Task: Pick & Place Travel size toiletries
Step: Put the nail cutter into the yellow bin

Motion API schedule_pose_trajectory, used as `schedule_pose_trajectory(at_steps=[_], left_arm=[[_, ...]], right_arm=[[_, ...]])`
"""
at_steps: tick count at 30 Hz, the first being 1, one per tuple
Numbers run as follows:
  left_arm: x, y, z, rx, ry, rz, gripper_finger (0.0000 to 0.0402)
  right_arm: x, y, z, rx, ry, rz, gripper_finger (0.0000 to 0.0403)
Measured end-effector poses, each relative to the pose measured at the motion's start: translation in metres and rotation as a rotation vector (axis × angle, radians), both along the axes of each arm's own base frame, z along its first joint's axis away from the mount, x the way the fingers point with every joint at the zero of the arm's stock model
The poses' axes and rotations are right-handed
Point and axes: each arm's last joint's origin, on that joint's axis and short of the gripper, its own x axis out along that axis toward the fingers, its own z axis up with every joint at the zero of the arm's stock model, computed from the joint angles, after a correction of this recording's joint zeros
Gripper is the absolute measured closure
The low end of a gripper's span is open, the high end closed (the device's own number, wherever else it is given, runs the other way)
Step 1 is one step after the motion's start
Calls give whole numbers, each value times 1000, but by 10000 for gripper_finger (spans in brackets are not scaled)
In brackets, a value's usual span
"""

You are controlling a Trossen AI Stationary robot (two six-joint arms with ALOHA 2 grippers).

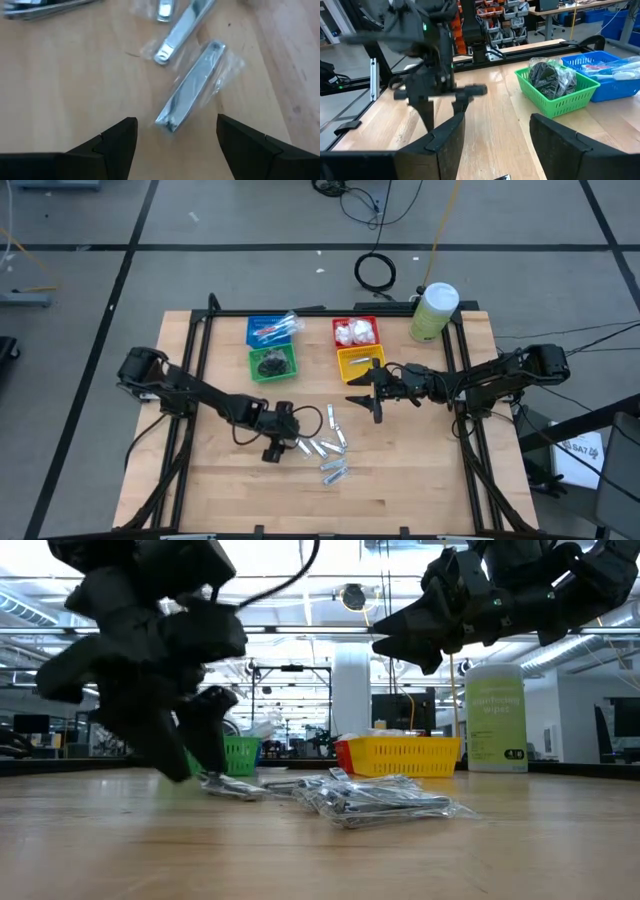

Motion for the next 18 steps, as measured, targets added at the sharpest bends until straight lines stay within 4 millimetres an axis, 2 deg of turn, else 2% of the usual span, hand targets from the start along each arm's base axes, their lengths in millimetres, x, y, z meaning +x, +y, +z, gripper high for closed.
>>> schedule_pose_trajectory(at_steps=[4,7,18], left_arm=[[-3,3,0,22,31,-3,133],[2,3,-2,23,-8,-7,133],[14,0,-25,59,-30,-105,133]], right_arm=[[0,0,0,0,0,0,192],[0,0,0,0,-1,-1,192],[0,0,0,0,-1,-1,192]])
